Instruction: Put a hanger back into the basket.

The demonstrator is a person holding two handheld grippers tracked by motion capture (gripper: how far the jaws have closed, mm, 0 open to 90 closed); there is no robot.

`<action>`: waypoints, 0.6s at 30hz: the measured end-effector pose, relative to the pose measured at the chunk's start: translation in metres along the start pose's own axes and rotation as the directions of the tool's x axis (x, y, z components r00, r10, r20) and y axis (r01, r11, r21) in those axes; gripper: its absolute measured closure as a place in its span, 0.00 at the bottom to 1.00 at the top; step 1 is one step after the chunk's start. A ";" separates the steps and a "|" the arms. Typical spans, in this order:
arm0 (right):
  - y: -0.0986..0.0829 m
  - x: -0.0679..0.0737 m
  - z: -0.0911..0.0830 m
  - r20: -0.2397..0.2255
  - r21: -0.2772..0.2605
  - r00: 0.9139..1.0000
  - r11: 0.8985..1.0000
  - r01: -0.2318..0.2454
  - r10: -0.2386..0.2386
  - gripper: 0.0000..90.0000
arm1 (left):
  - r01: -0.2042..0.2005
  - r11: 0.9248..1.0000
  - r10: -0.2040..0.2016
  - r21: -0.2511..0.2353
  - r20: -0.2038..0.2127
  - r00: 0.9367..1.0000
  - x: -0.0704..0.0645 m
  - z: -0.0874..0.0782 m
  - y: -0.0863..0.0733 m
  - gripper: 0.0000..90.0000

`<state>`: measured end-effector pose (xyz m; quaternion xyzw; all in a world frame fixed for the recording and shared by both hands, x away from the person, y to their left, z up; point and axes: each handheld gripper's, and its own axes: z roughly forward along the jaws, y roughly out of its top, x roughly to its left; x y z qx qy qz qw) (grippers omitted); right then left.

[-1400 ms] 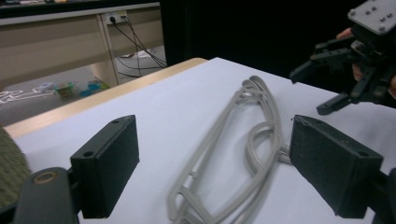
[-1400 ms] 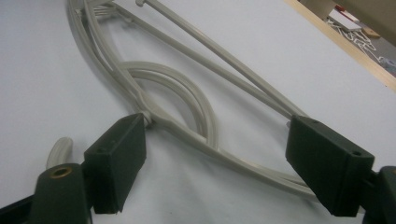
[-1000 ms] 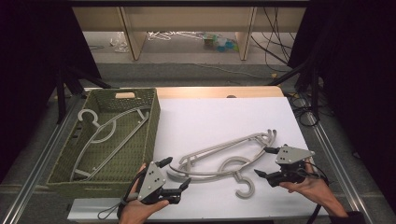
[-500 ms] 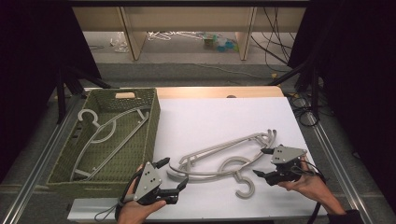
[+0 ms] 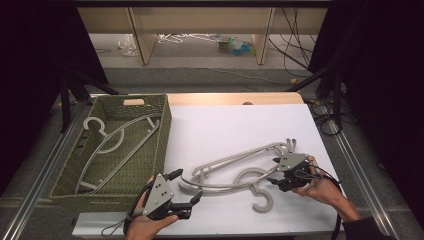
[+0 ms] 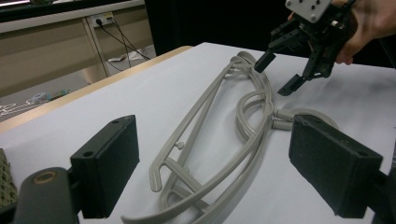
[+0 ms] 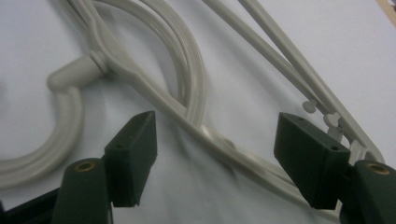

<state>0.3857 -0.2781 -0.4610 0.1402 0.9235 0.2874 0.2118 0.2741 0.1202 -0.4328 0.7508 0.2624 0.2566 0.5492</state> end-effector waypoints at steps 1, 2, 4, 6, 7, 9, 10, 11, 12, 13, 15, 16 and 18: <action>0.001 -0.001 0.002 -0.004 0.008 1.000 1.000 0.002 -0.002 0.37 | -0.003 1.000 0.003 0.011 0.002 1.000 0.000 0.000 -0.001 0.18; 0.003 -0.002 0.005 -0.018 0.027 1.000 0.999 0.021 -0.020 0.42 | -0.001 1.000 0.001 0.011 0.003 1.000 -0.001 0.000 -0.001 0.18; 0.004 -0.002 0.008 -0.045 0.053 0.998 0.998 0.042 -0.040 0.50 | 0.002 1.000 -0.002 -0.001 0.004 1.000 0.000 0.000 0.000 0.18; 0.003 0.000 0.008 -0.054 0.083 0.995 0.992 0.090 -0.086 0.58 | -0.002 1.000 0.002 0.004 0.006 1.000 0.000 0.000 0.000 0.18; 0.003 0.000 0.008 -0.058 0.088 0.993 0.991 0.105 -0.100 0.62 | 0.000 1.000 0.000 0.005 0.008 1.000 -0.001 0.000 -0.001 0.18; 0.004 0.003 0.005 -0.073 0.108 0.987 0.983 0.148 -0.140 0.66 | 0.000 1.000 0.000 0.000 0.007 1.000 -0.001 0.000 0.000 0.18; 0.005 0.004 0.005 -0.075 0.120 0.985 0.979 0.166 -0.158 0.67 | -0.003 1.000 0.003 0.000 0.005 1.000 -0.001 -0.001 0.000 0.18; 0.005 0.007 0.005 -0.080 0.127 0.980 0.973 0.194 -0.184 0.69 | -0.005 1.000 0.005 0.005 0.004 1.000 -0.001 -0.001 -0.001 0.18; 0.007 0.009 0.003 -0.072 0.142 0.969 0.960 0.243 -0.235 0.71 | -0.007 1.000 0.007 0.008 0.003 1.000 0.000 -0.001 -0.001 0.18; 0.008 0.011 0.002 -0.089 0.141 0.966 0.957 0.255 -0.244 0.72 | -0.006 1.000 0.006 0.007 0.002 1.000 0.000 -0.002 -0.001 0.18; 0.009 0.013 -0.002 -0.124 0.129 0.957 0.952 0.279 -0.263 0.74 | -0.008 1.000 0.008 0.007 0.002 1.000 0.001 -0.001 -0.001 0.18; 0.008 0.014 -0.002 -0.129 0.131 0.955 0.950 0.284 -0.267 0.74 | -0.007 1.000 0.007 0.012 0.003 1.000 0.000 0.000 -0.001 0.18; 0.009 0.014 -0.004 -0.136 0.136 0.950 0.945 0.297 -0.279 0.75 | -0.015 1.000 0.015 0.023 0.006 1.000 -0.001 0.000 -0.002 0.18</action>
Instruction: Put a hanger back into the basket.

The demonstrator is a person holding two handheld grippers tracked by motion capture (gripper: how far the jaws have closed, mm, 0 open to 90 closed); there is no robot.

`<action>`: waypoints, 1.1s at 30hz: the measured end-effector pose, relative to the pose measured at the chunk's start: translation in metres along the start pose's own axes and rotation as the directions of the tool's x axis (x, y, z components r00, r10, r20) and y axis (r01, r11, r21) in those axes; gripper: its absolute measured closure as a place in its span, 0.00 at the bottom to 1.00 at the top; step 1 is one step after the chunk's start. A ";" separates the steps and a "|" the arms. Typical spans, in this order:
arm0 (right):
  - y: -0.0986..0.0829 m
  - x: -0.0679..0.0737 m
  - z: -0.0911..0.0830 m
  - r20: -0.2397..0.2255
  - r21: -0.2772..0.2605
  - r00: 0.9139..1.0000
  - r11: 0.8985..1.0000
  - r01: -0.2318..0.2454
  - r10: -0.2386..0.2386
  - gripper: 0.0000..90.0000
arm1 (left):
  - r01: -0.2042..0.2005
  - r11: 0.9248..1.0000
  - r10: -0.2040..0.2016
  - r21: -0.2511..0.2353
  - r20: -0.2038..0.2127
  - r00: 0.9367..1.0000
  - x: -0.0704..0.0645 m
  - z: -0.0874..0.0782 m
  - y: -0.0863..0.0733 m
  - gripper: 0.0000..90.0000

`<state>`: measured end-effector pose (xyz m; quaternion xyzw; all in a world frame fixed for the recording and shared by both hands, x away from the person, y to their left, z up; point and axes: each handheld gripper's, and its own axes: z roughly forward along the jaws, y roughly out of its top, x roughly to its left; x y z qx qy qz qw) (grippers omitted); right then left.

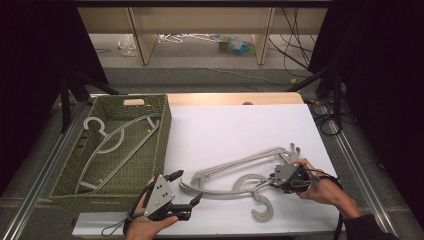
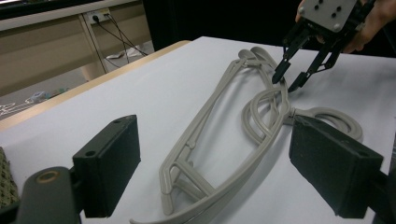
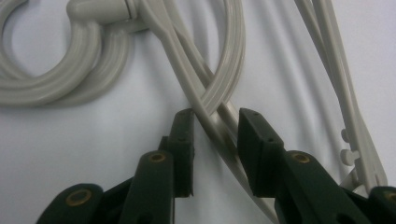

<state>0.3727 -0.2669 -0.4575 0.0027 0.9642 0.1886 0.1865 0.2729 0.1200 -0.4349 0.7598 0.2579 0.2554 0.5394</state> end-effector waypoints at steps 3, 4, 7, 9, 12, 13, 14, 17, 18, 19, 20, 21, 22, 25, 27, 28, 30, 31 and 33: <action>0.003 0.003 -0.003 -0.009 0.014 0.999 0.999 0.046 -0.046 0.78 | 0.002 1.000 -0.002 -0.005 0.004 1.000 -0.001 0.001 0.001 0.18; 0.004 0.005 -0.003 -0.017 0.013 0.998 0.998 0.054 -0.053 0.79 | -0.005 1.000 0.005 -0.001 0.005 1.000 -0.001 0.001 0.001 0.18; 0.007 0.007 -0.007 -0.019 0.019 0.996 0.996 0.086 -0.086 0.81 | -0.006 1.000 0.006 0.007 0.005 1.000 -0.001 0.001 0.000 0.18; 0.009 0.006 -0.008 -0.009 0.015 0.993 0.993 0.117 -0.117 0.82 | -0.001 1.000 0.001 0.000 0.004 1.000 0.000 0.002 0.001 0.18; 0.013 0.006 -0.013 -0.019 0.016 0.991 0.991 0.134 -0.134 0.84 | -0.003 1.000 0.003 0.015 0.007 1.000 -0.002 0.003 -0.001 0.18; 0.014 0.008 -0.013 -0.010 0.013 0.992 0.992 0.123 -0.123 0.84 | -0.005 1.000 0.005 0.014 0.007 1.000 -0.002 0.003 0.000 0.18; 0.016 0.008 -0.014 -0.022 0.007 0.991 0.992 0.130 -0.130 0.85 | -0.002 1.000 0.002 0.011 0.005 1.000 -0.002 0.004 0.000 0.18; 0.018 0.011 -0.012 -0.067 -0.038 0.988 0.990 0.138 -0.140 0.86 | -0.024 0.999 0.024 0.031 0.004 1.000 -0.005 0.007 -0.001 0.19; 0.018 0.010 -0.010 -0.068 -0.036 0.989 0.991 0.128 -0.130 0.86 | -0.034 0.999 0.033 0.040 0.002 0.999 -0.005 0.007 -0.001 0.19; 0.019 0.010 -0.008 -0.072 -0.034 0.987 0.990 0.138 -0.140 0.86 | -0.035 0.998 0.035 0.042 0.007 0.999 -0.005 0.007 -0.001 0.19; 0.019 0.012 -0.006 -0.076 -0.020 0.988 0.991 0.131 -0.132 0.86 | -0.033 0.999 0.033 0.039 0.008 0.999 -0.005 0.010 -0.001 0.19; 0.019 0.012 -0.001 -0.088 -0.003 0.986 0.990 0.141 -0.141 0.86 | -0.039 0.998 0.039 0.043 0.010 0.999 -0.005 0.011 -0.001 0.19; 0.019 0.013 0.001 -0.104 -0.007 0.985 0.991 0.135 -0.135 0.86 | -0.041 0.998 0.040 0.052 0.010 0.999 -0.006 0.014 -0.002 0.19; 0.018 0.011 0.002 -0.108 -0.018 0.986 0.992 0.122 -0.124 0.87 | -0.060 0.995 0.057 0.084 0.035 0.998 -0.010 0.020 -0.002 0.21; 0.019 0.012 0.001 -0.125 -0.018 0.983 0.991 0.133 -0.134 0.89 | -0.081 0.992 0.077 0.093 0.044 0.996 -0.011 0.026 -0.003 0.23; 0.019 0.013 0.000 -0.126 -0.012 0.982 0.990 0.140 -0.140 0.90 | -0.103 0.988 0.098 0.115 0.056 0.994 -0.012 0.030 -0.003 0.24; 0.020 0.013 -0.002 -0.131 -0.019 0.984 0.992 0.122 -0.124 0.91 | -0.138 0.981 0.129 0.136 0.077 0.989 -0.014 0.036 -0.004 0.27; 0.021 0.011 -0.003 -0.132 -0.021 0.984 0.993 0.117 -0.119 0.91 | -0.164 0.975 0.152 0.149 0.086 0.985 -0.015 0.039 -0.004 0.28; 0.020 0.011 -0.005 -0.133 -0.025 0.984 0.993 0.117 -0.119 0.91 | -0.204 0.966 0.189 0.157 0.105 0.976 -0.016 0.048 -0.005 0.33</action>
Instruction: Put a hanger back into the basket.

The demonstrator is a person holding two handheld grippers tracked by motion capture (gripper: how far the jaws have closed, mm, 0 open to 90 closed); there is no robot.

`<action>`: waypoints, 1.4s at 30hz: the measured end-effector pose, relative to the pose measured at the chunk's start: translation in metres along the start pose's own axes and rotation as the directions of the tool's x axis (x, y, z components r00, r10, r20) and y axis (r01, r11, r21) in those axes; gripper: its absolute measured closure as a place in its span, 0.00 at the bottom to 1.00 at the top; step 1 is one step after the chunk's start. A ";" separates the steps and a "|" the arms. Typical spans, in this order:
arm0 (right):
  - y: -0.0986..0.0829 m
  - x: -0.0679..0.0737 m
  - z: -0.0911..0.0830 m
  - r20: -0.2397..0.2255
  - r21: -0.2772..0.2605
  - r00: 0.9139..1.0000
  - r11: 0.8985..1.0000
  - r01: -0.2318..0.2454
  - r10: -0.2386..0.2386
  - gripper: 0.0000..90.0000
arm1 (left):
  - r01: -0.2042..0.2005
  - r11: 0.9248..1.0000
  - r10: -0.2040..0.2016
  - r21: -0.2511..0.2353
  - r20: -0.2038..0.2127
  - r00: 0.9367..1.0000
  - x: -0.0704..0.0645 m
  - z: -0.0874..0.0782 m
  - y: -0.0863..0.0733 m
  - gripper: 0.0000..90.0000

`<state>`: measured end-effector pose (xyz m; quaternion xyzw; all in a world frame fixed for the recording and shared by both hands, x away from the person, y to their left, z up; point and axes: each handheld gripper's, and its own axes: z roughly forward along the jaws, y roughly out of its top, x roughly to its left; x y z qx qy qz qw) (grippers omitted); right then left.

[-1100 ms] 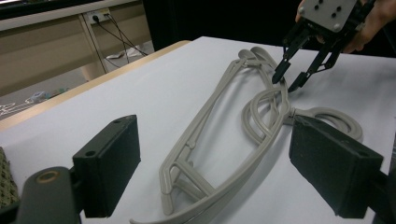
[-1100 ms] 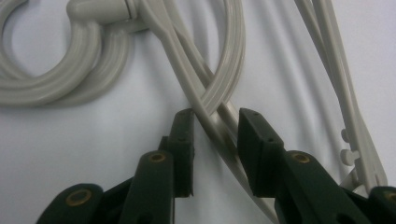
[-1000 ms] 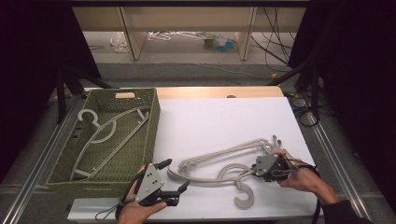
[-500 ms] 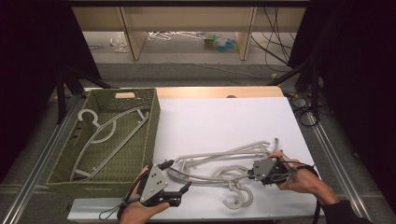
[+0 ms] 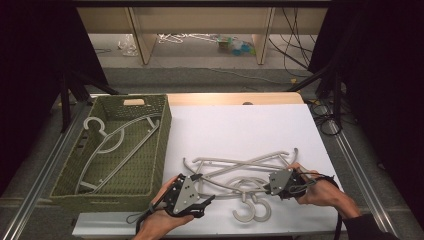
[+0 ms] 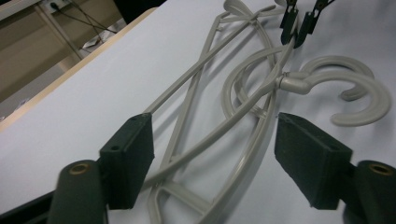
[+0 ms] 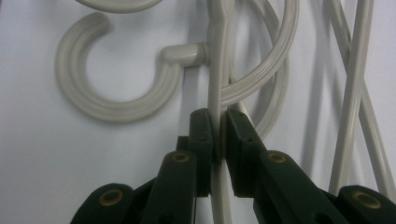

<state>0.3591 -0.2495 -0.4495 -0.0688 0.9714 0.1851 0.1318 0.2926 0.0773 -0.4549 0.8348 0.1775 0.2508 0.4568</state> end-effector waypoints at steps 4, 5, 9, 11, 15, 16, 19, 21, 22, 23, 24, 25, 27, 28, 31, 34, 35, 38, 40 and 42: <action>0.001 0.000 -0.006 -0.013 -0.011 1.000 1.000 0.003 -0.003 0.91 | -0.094 0.994 0.092 0.054 0.048 0.995 -0.002 0.017 0.002 0.38; 0.001 0.001 -0.008 -0.007 -0.013 1.000 1.000 -0.003 0.003 0.91 | -0.107 0.993 0.104 0.054 0.050 0.993 -0.004 0.024 0.002 0.38; 0.004 0.001 -0.013 -0.022 -0.033 1.000 0.999 0.018 -0.018 0.91 | -0.195 0.976 0.188 0.097 0.084 0.979 -0.010 0.038 0.002 0.41; 0.004 0.003 -0.016 -0.020 -0.038 1.000 0.999 0.003 -0.004 0.91 | -0.226 0.969 0.219 0.102 0.080 0.973 -0.011 0.044 0.004 0.41; 0.007 0.004 -0.021 -0.018 -0.051 1.000 0.999 0.013 -0.014 0.91 | -0.272 0.955 0.263 0.114 0.092 0.960 -0.012 0.053 0.005 0.44; 0.007 0.005 -0.022 -0.019 -0.061 1.000 0.998 0.011 -0.012 0.91 | -0.292 0.949 0.282 0.118 0.095 0.955 -0.013 0.057 0.005 0.45; 0.010 0.005 -0.024 -0.023 -0.067 0.999 0.997 0.027 -0.028 0.91 | -0.319 0.941 0.309 0.114 0.101 0.946 -0.015 0.064 0.006 0.49; 0.011 0.005 -0.022 -0.027 -0.065 0.999 0.997 0.030 -0.032 0.91 | -0.311 0.944 0.300 0.105 0.113 0.947 -0.015 0.066 0.008 0.53; 0.012 0.006 -0.022 -0.026 -0.067 0.999 0.997 0.037 -0.038 0.91 | -0.305 0.947 0.292 0.103 0.121 0.949 -0.016 0.068 0.008 0.53; 0.012 0.007 -0.021 -0.030 -0.068 0.999 0.997 0.033 -0.035 0.91 | -0.311 0.945 0.298 0.102 0.128 0.946 -0.016 0.068 0.008 0.56; 0.012 0.006 -0.021 -0.034 -0.072 0.998 0.996 0.044 -0.047 0.91 | -0.317 0.943 0.303 0.098 0.135 0.943 -0.016 0.068 0.008 0.58; 0.012 0.007 -0.022 -0.026 -0.064 0.999 0.997 0.030 -0.032 0.91 | -0.322 0.942 0.308 0.098 0.139 0.941 -0.017 0.068 0.009 0.60; 0.012 0.007 -0.022 -0.030 -0.065 0.999 0.998 0.024 -0.025 0.91 | -0.321 0.942 0.303 0.102 0.160 0.939 -0.017 0.069 0.010 0.65; 0.012 0.006 -0.022 -0.033 -0.070 0.998 0.997 0.042 -0.044 0.91 | -0.318 0.943 0.300 0.100 0.159 0.941 -0.017 0.069 0.010 0.66; 0.011 0.006 -0.023 -0.026 -0.074 0.999 0.997 0.033 -0.035 0.90 | -0.326 0.940 0.309 0.099 0.156 0.938 -0.015 0.067 0.013 0.69; 0.010 0.006 -0.024 -0.025 -0.068 0.999 0.997 0.031 -0.032 0.90 | -0.335 0.939 0.324 0.078 0.128 0.937 -0.013 0.063 0.018 0.75; 0.009 0.004 -0.025 -0.037 -0.088 0.999 0.996 0.026 -0.029 0.90 | -0.342 0.936 0.330 0.079 0.131 0.935 -0.012 0.062 0.018 0.76; 0.007 0.001 -0.028 -0.030 -0.106 0.999 0.994 0.017 -0.020 0.91 | -0.368 0.927 0.358 0.067 0.124 0.925 -0.011 0.060 0.021 0.78; 0.006 0.001 -0.030 -0.020 -0.125 1.000 0.992 -0.007 0.005 0.90 | -0.395 0.916 0.387 0.063 0.117 0.915 -0.010 0.058 0.024 0.80; 0.005 -0.001 -0.032 0.004 -0.151 1.000 0.988 -0.021 0.022 0.88 | -0.407 0.912 0.399 0.050 0.121 0.909 -0.008 0.055 0.027 0.82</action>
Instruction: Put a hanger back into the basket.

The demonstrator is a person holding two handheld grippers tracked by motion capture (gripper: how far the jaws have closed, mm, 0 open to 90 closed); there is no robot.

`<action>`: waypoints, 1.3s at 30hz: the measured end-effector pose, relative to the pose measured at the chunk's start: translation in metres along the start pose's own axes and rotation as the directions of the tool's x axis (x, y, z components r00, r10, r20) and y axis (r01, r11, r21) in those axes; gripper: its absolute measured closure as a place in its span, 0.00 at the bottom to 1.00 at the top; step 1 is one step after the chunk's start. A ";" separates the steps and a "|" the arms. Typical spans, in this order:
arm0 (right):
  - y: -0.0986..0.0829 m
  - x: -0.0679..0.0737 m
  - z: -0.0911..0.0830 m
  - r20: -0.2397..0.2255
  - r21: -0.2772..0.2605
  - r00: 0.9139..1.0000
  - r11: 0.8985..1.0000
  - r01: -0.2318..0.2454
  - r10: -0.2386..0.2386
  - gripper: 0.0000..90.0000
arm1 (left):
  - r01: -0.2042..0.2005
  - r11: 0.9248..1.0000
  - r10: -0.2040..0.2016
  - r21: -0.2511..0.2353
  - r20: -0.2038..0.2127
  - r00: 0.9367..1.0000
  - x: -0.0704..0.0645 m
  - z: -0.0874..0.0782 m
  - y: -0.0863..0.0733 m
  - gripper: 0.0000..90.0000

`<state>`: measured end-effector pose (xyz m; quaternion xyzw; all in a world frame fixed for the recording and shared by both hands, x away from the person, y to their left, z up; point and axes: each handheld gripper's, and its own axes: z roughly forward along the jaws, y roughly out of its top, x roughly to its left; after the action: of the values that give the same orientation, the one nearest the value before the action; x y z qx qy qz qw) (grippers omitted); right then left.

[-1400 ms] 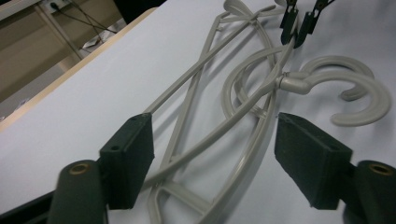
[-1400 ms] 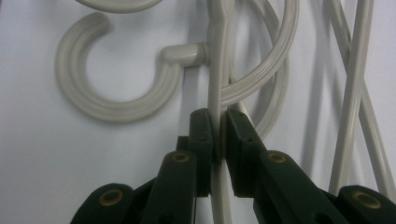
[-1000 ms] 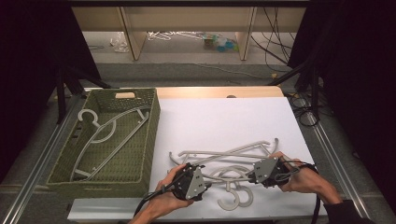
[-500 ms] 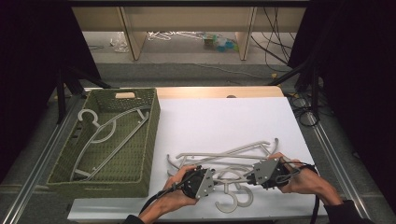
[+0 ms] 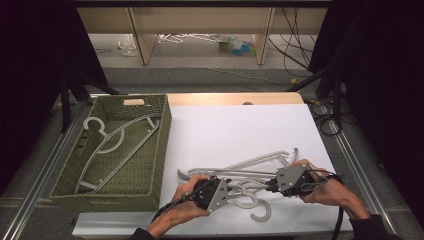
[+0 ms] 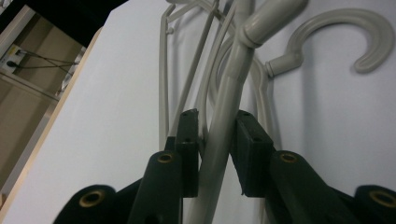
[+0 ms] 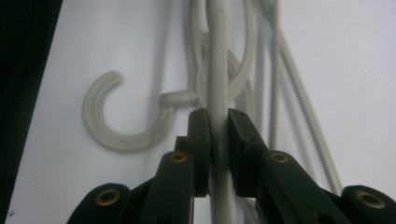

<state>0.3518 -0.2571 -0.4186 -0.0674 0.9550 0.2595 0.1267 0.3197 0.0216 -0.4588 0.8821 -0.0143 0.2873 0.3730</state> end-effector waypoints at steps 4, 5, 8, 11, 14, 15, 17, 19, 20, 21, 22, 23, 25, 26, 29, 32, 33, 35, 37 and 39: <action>0.004 -0.001 -0.008 0.111 -0.041 0.991 0.997 -0.066 0.070 0.68 | -0.043 0.999 0.043 0.010 -0.001 0.999 0.005 -0.003 0.008 0.87; 0.005 -0.001 -0.010 0.135 -0.046 0.988 0.996 -0.071 0.077 0.61 | -0.047 0.999 0.047 0.018 -0.004 0.999 0.007 -0.004 0.010 0.87; 0.007 -0.003 -0.017 0.212 -0.102 0.967 0.988 -0.120 0.139 0.51 | -0.017 0.999 0.017 0.027 -0.010 1.000 0.014 -0.009 0.013 0.88; 0.004 -0.006 -0.023 0.248 -0.159 0.948 0.974 -0.164 0.200 0.48 | 0.018 1.000 -0.017 0.026 -0.036 0.999 0.022 -0.015 0.015 0.88; 0.002 -0.007 -0.027 0.275 -0.190 0.934 0.965 -0.180 0.228 0.47 | 0.098 0.995 -0.098 0.009 -0.046 0.994 0.030 -0.021 0.016 0.88; 0.002 -0.007 -0.027 0.272 -0.196 0.933 0.963 -0.187 0.237 0.46 | 0.115 0.993 -0.114 0.010 -0.064 0.991 0.035 -0.023 0.016 0.88; 0.003 -0.004 -0.028 0.261 -0.200 0.935 0.961 -0.192 0.241 0.45 | 0.172 0.985 -0.171 -0.003 -0.078 0.982 0.043 -0.027 0.016 0.88; 0.003 -0.002 -0.027 0.249 -0.200 0.938 0.960 -0.195 0.243 0.45 | 0.228 0.974 -0.228 -0.015 -0.082 0.970 0.050 -0.031 0.015 0.88; 0.003 -0.001 -0.026 0.245 -0.197 0.938 0.960 -0.199 0.244 0.44 | 0.262 0.965 -0.263 -0.023 -0.079 0.961 0.055 -0.033 0.016 0.88; 0.003 0.000 -0.025 0.236 -0.194 0.940 0.960 -0.205 0.248 0.44 | 0.301 0.953 -0.303 -0.034 -0.077 0.950 0.059 -0.035 0.016 0.88; 0.001 0.000 -0.023 0.226 -0.191 0.940 0.958 -0.215 0.256 0.44 | 0.338 0.940 -0.340 -0.042 -0.072 0.938 0.063 -0.037 0.016 0.88; -0.001 0.001 -0.022 0.220 -0.190 0.940 0.957 -0.221 0.261 0.44 | 0.371 0.927 -0.374 -0.050 -0.070 0.925 0.066 -0.039 0.016 0.88; -0.005 0.001 -0.018 0.206 -0.186 0.941 0.954 -0.233 0.270 0.43 | 0.431 0.900 -0.434 -0.058 -0.055 0.899 0.073 -0.044 0.016 0.88; -0.007 0.001 -0.016 0.202 -0.186 0.941 0.954 -0.234 0.270 0.43 | 0.463 0.883 -0.466 -0.072 -0.044 0.883 0.076 -0.047 0.017 0.88; -0.010 0.003 -0.011 0.189 -0.164 0.942 0.955 -0.248 0.277 0.43 | 0.536 0.837 -0.542 -0.113 -0.037 0.839 0.084 -0.056 0.017 0.88; -0.011 0.005 -0.007 0.174 -0.166 0.944 0.954 -0.251 0.279 0.43 | 0.571 0.813 -0.578 -0.118 -0.033 0.816 0.088 -0.061 0.019 0.88; -0.011 0.005 -0.005 0.173 -0.157 0.945 0.955 -0.253 0.279 0.43 | 0.561 0.818 -0.569 -0.129 -0.038 0.821 0.090 -0.062 0.020 0.88; -0.011 0.006 -0.004 0.167 -0.150 0.947 0.956 -0.251 0.275 0.42 | 0.613 0.777 -0.621 -0.141 -0.013 0.784 0.093 -0.069 0.022 0.88; -0.012 0.007 -0.004 0.160 -0.158 0.946 0.954 -0.256 0.280 0.42 | 0.641 0.752 -0.648 -0.154 0.006 0.761 0.097 -0.076 0.024 0.88; -0.014 0.008 -0.003 0.160 -0.151 0.946 0.954 -0.258 0.282 0.42 | 0.661 0.731 -0.668 -0.171 0.017 0.744 0.103 -0.086 0.027 0.88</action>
<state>0.3463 -0.2708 -0.4246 0.0798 0.9212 0.3402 0.1709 0.3563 0.0787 -0.3405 0.7878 0.2865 0.1530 0.5233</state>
